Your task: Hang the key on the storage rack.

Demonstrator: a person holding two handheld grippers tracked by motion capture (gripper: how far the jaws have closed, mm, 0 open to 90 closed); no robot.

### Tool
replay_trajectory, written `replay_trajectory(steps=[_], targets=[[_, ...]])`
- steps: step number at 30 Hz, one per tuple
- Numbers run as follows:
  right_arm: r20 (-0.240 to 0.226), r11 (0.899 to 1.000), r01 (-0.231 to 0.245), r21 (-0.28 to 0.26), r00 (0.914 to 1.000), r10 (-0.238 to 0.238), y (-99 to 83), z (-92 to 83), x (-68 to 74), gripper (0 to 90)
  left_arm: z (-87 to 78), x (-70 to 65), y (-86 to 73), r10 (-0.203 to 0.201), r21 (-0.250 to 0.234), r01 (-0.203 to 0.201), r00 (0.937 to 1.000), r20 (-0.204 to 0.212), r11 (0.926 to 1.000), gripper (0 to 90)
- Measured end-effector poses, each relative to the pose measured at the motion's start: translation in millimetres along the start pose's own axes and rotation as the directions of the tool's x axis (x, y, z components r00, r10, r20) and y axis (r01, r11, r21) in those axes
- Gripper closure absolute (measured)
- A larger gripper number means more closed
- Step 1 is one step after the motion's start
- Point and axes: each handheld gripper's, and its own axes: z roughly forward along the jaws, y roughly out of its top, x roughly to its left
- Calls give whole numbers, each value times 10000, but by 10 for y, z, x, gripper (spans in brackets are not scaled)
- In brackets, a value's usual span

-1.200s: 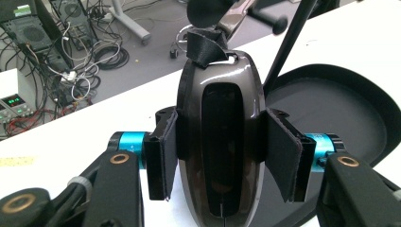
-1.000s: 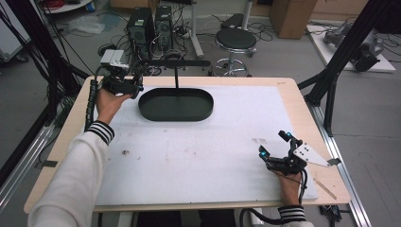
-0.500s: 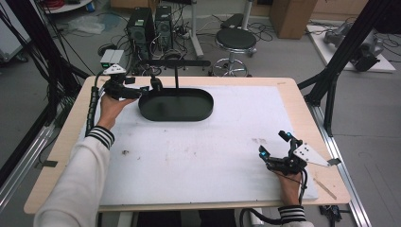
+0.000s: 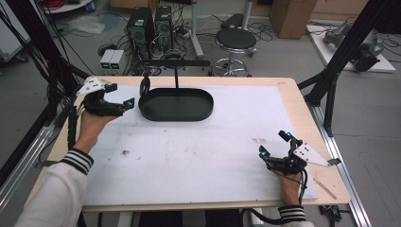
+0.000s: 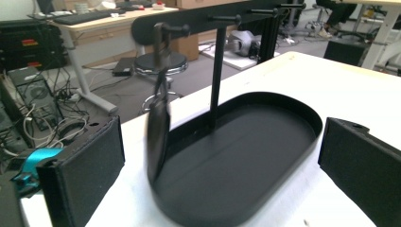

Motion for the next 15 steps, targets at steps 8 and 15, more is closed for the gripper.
replay_trajectory(steps=[8, 15], targets=[[-29, 10000, 8, 5, 10000, -7, 1, 2, 9, 4, -522, -258, -363, 261, -725, -259, 9997, 30, 9970, 17], [6, 10000, 60, 52, 10000, -61, 1, 2, 16, 5, -821, -520, -657, 302, -1257, -288, 9995, 92, 9917, 17]])
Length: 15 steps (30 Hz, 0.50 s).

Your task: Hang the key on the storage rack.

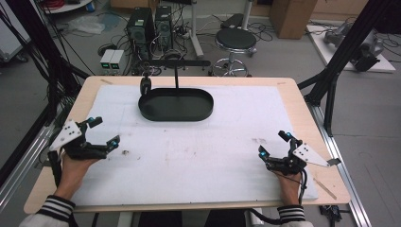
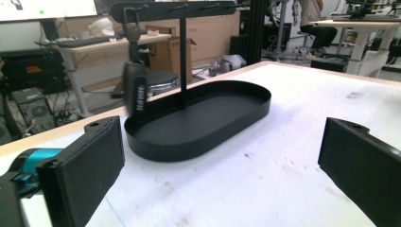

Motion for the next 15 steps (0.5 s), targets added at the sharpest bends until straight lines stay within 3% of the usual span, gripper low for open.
replay_trajectory(steps=[1, 4, 10, 14, 15], targets=[[10, 10000, -6, -7, 10000, 6, 0, 1, 2, 5, -73, -77, -89, -123, -227, 125, 9999, 60, 9997, 17], [14, 10000, 80, -53, 10000, -80, 0, 4, -3, 4, -123, -132, -168, -288, -420, 287, 9996, -15, 9987, 17], [-20, 10000, 85, -7, 10000, -85, 0, 3, 4, 5, -241, -265, -380, -44, -860, 7, 9991, -421, 9963, 17], [6, 9998, 174, -62, 9998, -174, 1, 6, -5, 4, -264, -284, -466, 280, -838, -329, 9979, -587, 9959, 17], [-5, 9999, 161, -52, 9999, -161, 0, 5, -5, 5, -282, -278, -517, 235, -947, -310, 9965, -797, 9950, 22]])
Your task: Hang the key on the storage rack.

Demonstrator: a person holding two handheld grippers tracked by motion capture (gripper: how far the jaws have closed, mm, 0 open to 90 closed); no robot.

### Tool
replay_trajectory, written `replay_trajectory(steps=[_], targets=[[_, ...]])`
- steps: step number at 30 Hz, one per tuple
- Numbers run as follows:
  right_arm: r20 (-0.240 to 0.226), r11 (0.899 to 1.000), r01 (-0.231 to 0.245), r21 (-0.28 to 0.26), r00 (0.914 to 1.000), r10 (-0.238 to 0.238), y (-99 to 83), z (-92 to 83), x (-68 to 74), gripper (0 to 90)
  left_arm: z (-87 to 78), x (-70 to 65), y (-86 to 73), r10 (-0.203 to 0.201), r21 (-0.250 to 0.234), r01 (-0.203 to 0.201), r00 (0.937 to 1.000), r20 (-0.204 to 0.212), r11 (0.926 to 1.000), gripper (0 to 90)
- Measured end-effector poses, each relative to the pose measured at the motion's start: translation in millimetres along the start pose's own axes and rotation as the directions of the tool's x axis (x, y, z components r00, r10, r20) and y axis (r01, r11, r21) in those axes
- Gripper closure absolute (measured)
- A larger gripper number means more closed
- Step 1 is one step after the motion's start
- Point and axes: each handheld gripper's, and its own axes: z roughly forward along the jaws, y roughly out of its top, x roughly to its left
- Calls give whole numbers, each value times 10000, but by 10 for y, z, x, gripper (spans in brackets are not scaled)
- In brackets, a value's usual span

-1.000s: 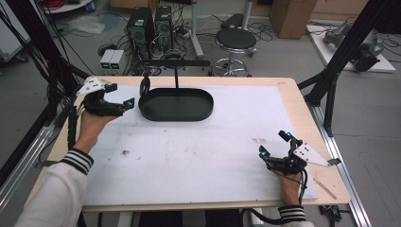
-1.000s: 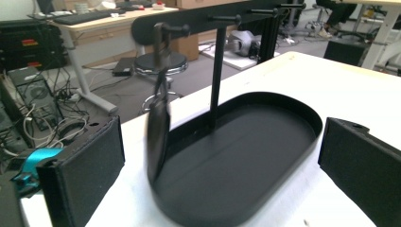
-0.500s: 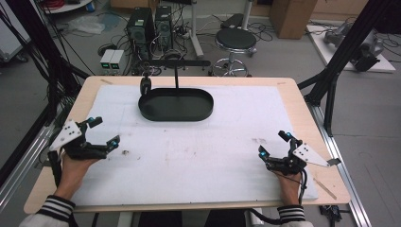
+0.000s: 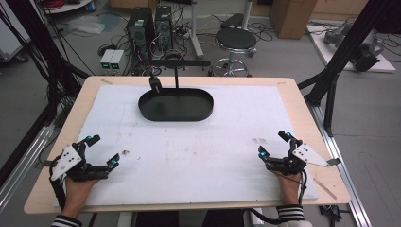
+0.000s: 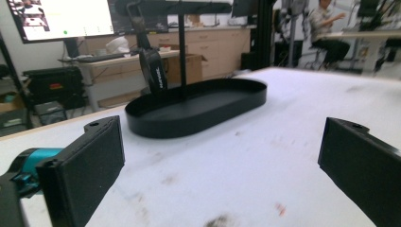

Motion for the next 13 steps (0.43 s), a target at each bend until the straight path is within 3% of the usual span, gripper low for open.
replay_trajectory(steps=[2, 4, 13], targets=[[1, 10000, -21, -9, 10000, 21, 0, -1, 1, 5, -33, 35, -15, -403, -371, 404, 9992, 35, 9985, 21], [24, 10000, -48, 7, 10000, 48, 0, -3, 3, 5, -32, 43, -16, -523, -357, 524, 9986, 40, 9980, 21], [39, 9999, -97, 45, 9999, 97, -1, -6, 8, 4, -32, 25, -16, -318, -349, 318, 9995, -2, 9989, 21]])
